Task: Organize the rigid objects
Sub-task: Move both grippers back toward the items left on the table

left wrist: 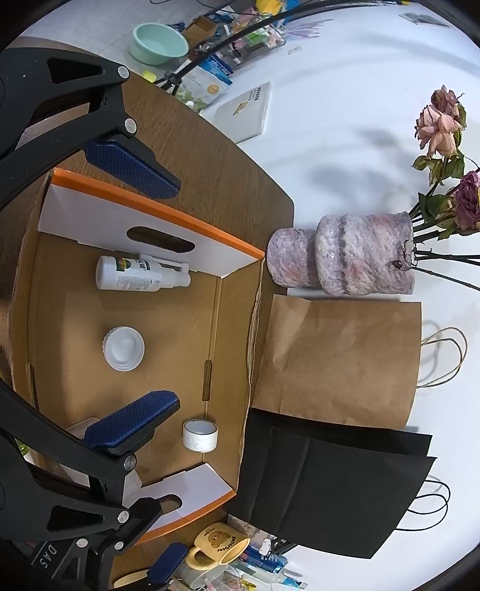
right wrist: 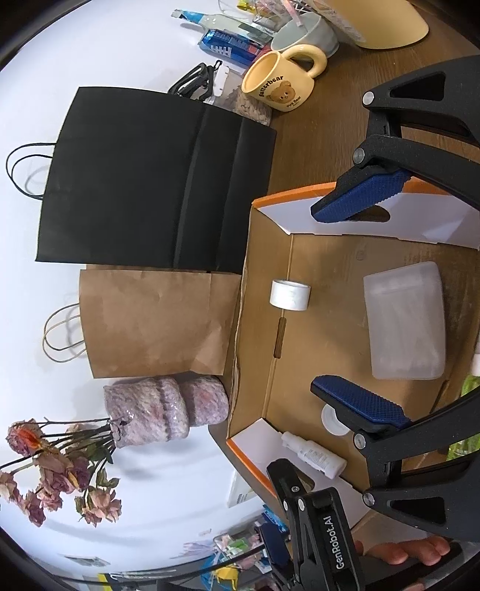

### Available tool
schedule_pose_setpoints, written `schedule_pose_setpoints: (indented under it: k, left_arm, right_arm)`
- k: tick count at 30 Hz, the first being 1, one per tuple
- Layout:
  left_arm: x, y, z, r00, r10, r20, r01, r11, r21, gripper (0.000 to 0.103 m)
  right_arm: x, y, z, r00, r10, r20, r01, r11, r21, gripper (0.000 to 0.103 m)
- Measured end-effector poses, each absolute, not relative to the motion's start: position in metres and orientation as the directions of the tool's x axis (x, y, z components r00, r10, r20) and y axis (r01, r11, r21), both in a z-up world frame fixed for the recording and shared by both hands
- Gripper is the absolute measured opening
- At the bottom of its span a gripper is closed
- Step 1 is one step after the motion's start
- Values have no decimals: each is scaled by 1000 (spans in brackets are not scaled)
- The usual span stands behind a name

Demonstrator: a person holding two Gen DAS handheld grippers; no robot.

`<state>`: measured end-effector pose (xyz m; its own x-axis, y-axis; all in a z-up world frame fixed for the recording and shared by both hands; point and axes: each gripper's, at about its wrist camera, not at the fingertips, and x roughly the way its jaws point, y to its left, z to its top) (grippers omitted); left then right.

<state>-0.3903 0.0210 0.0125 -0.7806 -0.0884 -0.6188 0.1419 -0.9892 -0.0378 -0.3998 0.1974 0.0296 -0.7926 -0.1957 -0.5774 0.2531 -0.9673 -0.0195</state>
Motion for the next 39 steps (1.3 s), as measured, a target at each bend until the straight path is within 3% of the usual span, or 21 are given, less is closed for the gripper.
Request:
schedule_pose_setpoints:
  k: [39]
  left_arm:
    - [-290, 50, 1, -814, -64, -577, 70, -997, 13, 103]
  right_arm:
    - [-299, 234, 20, -829, -196, -525, 252, -967, -38, 89]
